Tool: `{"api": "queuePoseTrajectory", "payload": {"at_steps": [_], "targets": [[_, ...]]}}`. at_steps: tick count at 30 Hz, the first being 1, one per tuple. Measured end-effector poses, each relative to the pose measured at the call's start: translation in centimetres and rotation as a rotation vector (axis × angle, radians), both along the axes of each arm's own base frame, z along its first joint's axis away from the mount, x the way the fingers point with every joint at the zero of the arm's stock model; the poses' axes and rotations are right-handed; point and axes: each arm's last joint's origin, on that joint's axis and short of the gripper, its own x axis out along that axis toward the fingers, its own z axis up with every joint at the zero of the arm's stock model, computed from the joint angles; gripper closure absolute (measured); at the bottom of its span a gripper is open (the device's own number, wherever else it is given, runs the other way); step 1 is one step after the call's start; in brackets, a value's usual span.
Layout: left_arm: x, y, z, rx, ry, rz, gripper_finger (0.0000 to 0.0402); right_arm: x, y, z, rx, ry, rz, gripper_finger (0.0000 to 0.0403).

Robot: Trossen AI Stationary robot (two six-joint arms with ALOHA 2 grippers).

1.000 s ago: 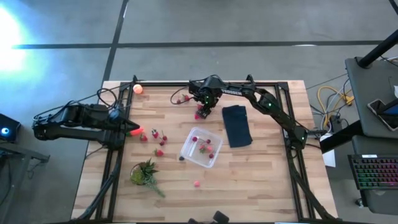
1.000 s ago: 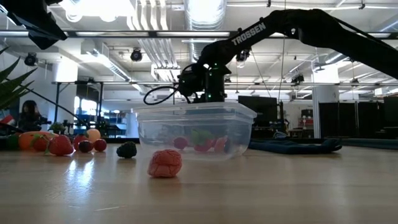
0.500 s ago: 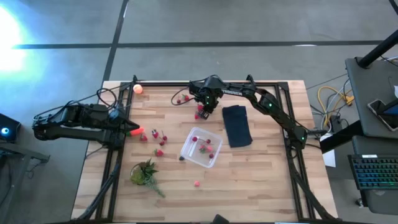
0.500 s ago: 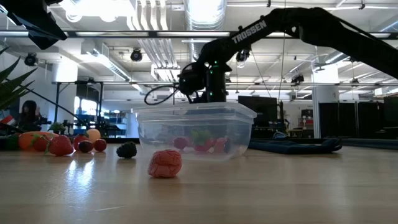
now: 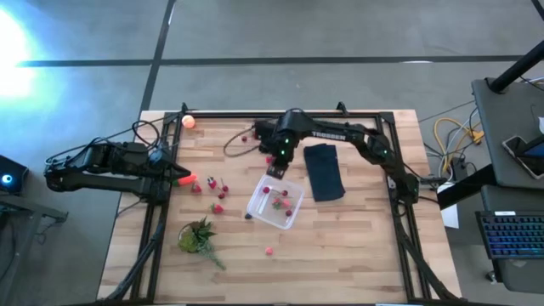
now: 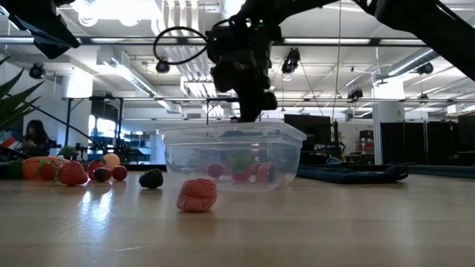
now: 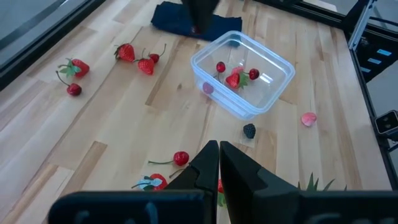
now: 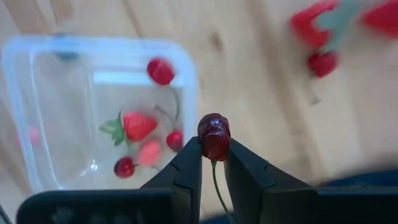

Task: Pick and placing Produce into tupperware
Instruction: Put the red cherry into the transparent bin

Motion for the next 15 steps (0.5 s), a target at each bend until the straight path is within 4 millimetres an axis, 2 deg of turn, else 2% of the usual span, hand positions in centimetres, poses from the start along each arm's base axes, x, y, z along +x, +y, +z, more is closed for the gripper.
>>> {"api": "queuePoseTrajectory", "payload": {"at_steps": [10, 15], "targets": [[0.0, 0.0, 0.0, 0.000, 0.000, 0.000, 0.0401, 1.1, 6.4, -1.1, -0.031, 0.031, 0.194, 0.0347], [0.0, 0.0, 0.0, 0.000, 0.000, 0.000, 0.0401, 1.2, 8.6, -2.3, -0.140, 0.052, 0.262, 0.0305]]}}
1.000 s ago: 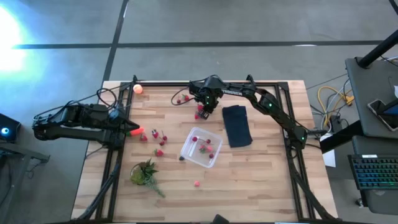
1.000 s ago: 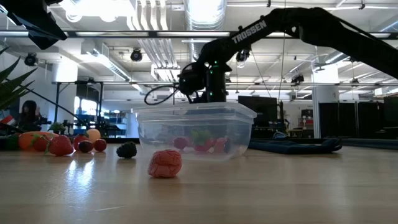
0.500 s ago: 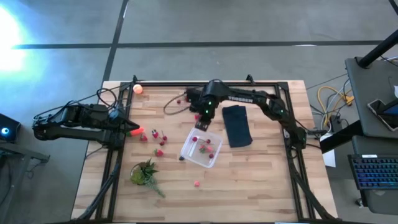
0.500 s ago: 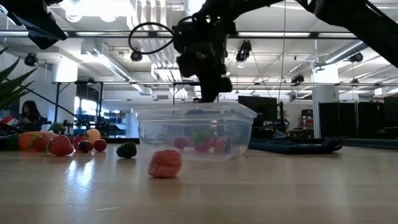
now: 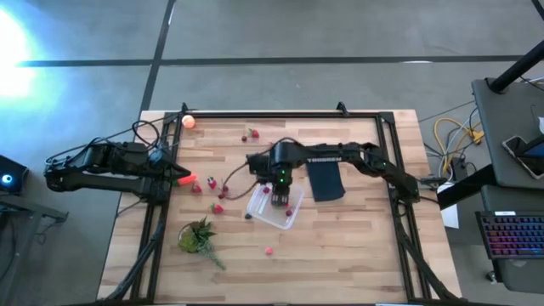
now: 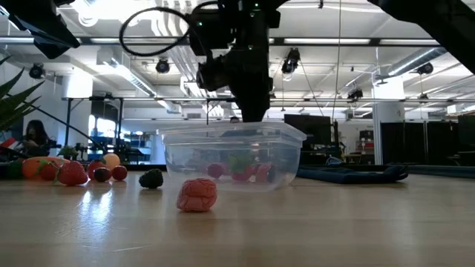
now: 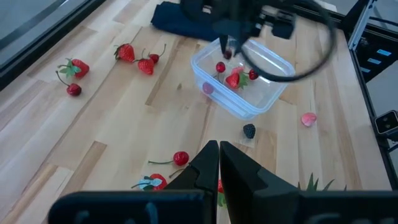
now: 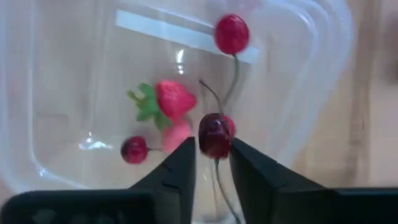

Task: Pick and placing Produce into tupperware
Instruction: Put the red cherry into the transparent bin, then put the pink peach into the transparent bin

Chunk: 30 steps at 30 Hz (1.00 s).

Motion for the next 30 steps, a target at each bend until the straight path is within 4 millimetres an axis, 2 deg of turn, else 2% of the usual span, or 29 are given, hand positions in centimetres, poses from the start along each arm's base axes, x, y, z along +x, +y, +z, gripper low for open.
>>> {"api": "queuePoseTrajectory", "payload": {"at_steps": [6, 9, 12, 18, 22, 24, 30], "targets": [[0.0, 0.0, 0.0, 0.000, 0.000, 0.000, 0.0401, 0.6, 2.6, 0.0, -0.100, -0.045, -0.088, 0.0221], [0.0, 0.0, 0.0, 0.000, 0.000, 0.000, 0.0401, 1.0, 4.2, 0.6, -0.107, -0.098, -0.144, 0.0196], [0.0, 0.0, 0.0, 0.000, 0.000, 0.000, 0.0401, 1.2, 6.4, 1.1, -0.089, -0.143, -0.126, 0.0183], [0.0, 0.0, 0.0, 0.000, -0.001, 0.000, 0.0401, 0.2, 12.9, 1.0, -0.094, -0.165, 0.105, 0.0179], [0.0, 0.0, 0.0, 0.000, -0.002, 0.000, 0.0401, -0.4, 17.2, -0.2, -0.159, -0.213, 0.220, 0.0179], [0.0, 0.0, 0.0, 0.000, -0.002, 0.000, 0.0401, -0.4, 17.8, -0.6, -0.154, -0.230, 0.203, 0.0179], [0.0, 0.0, 0.0, 0.000, -0.002, 0.000, 0.0401, 0.4, 17.8, -1.1, -0.155, -0.312, 0.203, 0.0179]]}}
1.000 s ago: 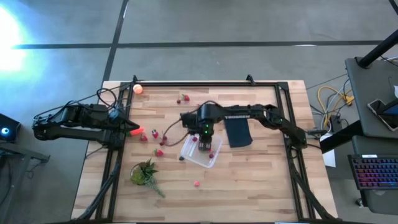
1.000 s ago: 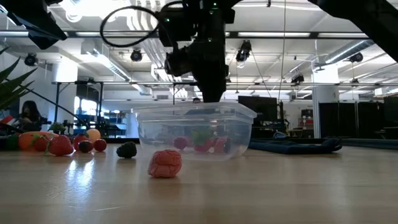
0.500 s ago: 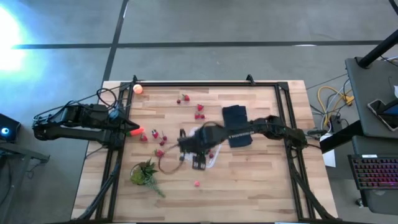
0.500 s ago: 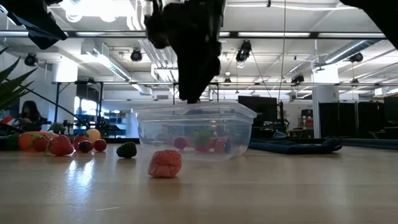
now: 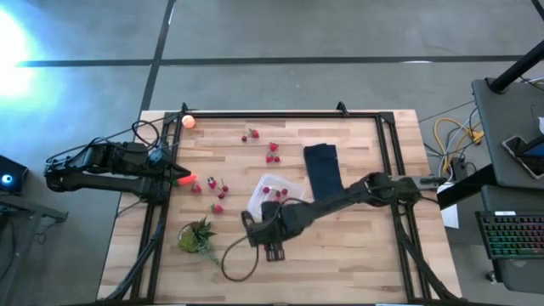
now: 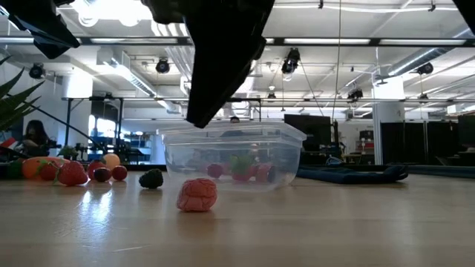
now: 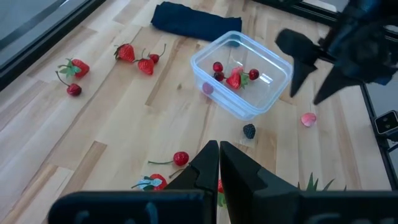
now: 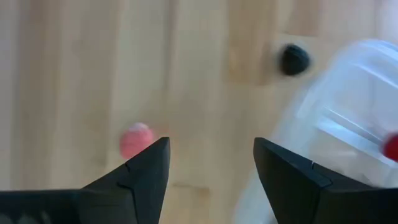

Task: Pick and placing Produce into tupperware
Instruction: Put the pink peach into the transparent bin

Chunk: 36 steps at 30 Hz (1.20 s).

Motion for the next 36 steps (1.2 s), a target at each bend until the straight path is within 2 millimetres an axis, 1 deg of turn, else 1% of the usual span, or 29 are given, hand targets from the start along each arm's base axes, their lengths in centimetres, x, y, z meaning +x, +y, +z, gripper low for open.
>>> {"api": "queuePoseTrajectory", "payload": {"at_steps": [6, 11, 16, 21, 27, 31, 36], "targets": [[0.0, 0.0, 0.0, 0.000, 0.000, -0.001, 0.0401, -0.6, 1.9, -1.6, 0.048, -0.010, 0.003, 0.0179], [0.0, 0.0, 0.0, 0.000, 0.000, 0.000, 0.0401, -0.9, 2.7, -2.8, 0.098, -0.022, -0.064, 0.0179], [0.0, 0.0, 0.0, 0.000, 0.000, 0.000, 0.0401, -1.1, 3.0, -4.0, 0.108, 0.018, -0.085, 0.0179], [0.0, 0.0, 0.0, 0.000, 0.000, 0.000, 0.0401, -0.5, 3.2, -4.6, 0.112, 0.013, -0.096, 0.0179], [0.0, 0.0, 0.0, 0.000, 0.000, -0.001, 0.0401, -0.4, 3.3, -6.5, 0.098, 0.049, -0.143, 0.0179], [0.0, 0.0, 0.0, 0.000, 0.000, 0.000, 0.0401, -0.4, 3.3, -6.6, 0.100, 0.053, -0.181, 0.0183], [0.0, 0.0, 0.0, 0.000, 0.000, 0.000, 0.0401, -0.3, 3.3, -6.1, 0.093, 0.051, -0.184, 0.0211]]}}
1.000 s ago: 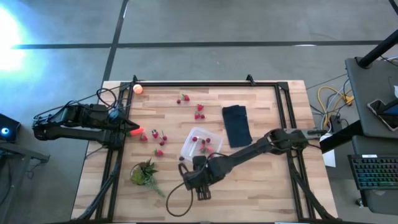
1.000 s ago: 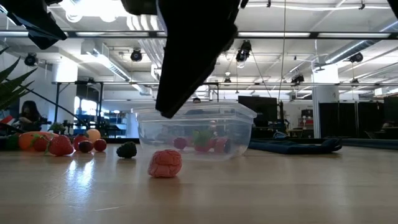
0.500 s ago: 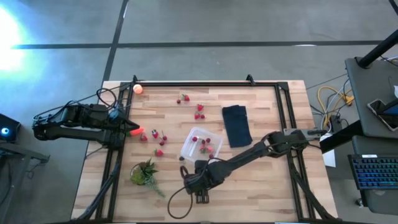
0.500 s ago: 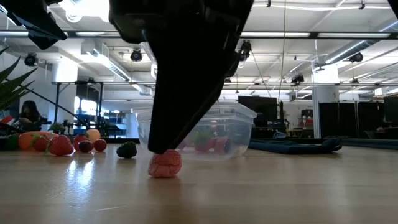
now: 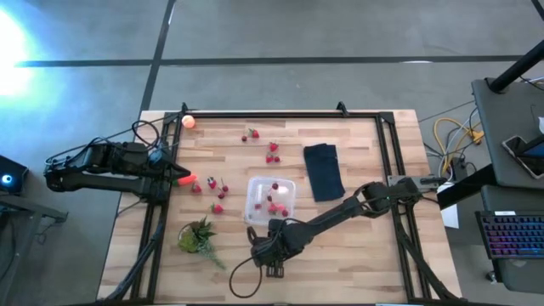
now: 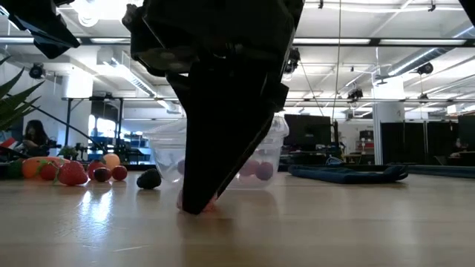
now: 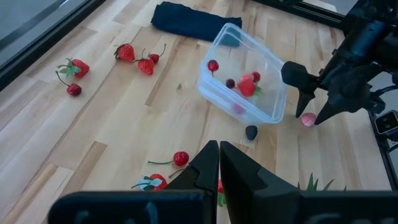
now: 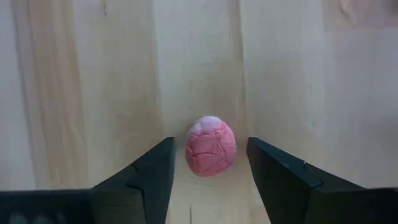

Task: Pick and placing Produce into tupperware
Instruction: Put the pink peach into the transparent bin

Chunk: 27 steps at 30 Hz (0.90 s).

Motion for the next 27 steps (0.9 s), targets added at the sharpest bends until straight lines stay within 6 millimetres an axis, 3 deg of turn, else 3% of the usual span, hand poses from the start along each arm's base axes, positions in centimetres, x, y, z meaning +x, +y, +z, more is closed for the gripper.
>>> {"api": "queuePoseTrajectory", "payload": {"at_steps": [16, 27], "targets": [[0.00, 0.00, 0.00, 0.000, 0.000, 0.000, 0.0401, -0.08, 0.43, 0.89, 0.002, 0.006, -0.046, 0.0294], [0.00, 0.00, 0.00, 0.000, 0.000, 0.000, 0.0401, -0.19, 0.60, 0.76, 0.004, 0.007, -0.043, 0.0260]]}}
